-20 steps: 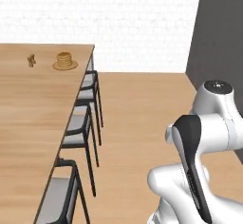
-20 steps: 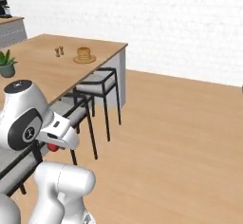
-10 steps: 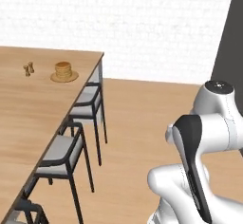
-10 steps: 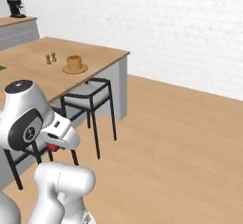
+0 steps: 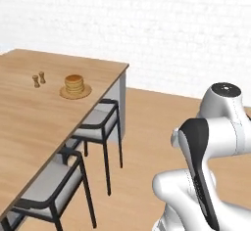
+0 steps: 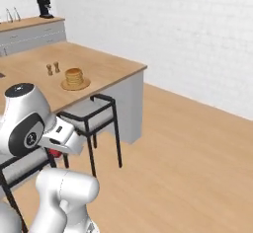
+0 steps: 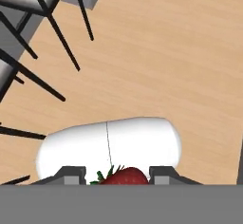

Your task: Take the strawberry from the fridge and place it on top of the pancake, located on the dining counter.

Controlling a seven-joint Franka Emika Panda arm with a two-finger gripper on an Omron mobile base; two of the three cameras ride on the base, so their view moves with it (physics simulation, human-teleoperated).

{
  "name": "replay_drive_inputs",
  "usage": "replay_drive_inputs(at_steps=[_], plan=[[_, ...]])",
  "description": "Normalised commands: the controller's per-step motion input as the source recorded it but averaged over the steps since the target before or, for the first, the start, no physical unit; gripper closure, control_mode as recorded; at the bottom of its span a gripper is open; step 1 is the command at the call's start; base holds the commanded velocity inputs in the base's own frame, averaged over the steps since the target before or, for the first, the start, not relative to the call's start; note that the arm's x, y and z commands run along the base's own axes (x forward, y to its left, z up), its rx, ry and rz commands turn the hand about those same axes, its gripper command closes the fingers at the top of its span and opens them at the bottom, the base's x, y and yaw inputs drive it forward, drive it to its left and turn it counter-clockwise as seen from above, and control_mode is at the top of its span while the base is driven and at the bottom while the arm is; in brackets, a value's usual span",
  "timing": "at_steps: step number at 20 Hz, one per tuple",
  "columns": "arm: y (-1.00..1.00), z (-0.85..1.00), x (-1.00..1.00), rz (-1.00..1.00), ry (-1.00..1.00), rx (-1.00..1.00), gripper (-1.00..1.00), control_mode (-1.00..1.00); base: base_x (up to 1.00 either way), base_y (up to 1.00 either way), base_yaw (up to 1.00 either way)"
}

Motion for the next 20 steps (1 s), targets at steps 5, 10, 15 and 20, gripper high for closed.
replay_drive_inputs(at_steps=[5,10,15,20], plan=[[0.0,0.0,0.0,0.0,0.0,0.0,1.0,1.0,1.0,-0.79,0.35],[0.0,0.0,0.0,0.0,0.0,0.0,1.0,1.0,1.0,-0.78,0.46],[0.0,0.0,0.0,0.0,0.0,0.0,1.0,1.0,1.0,-0.76,0.56],[0.0,0.0,0.0,0.0,0.0,0.0,1.0,1.0,0.95,-0.66,0.71]])
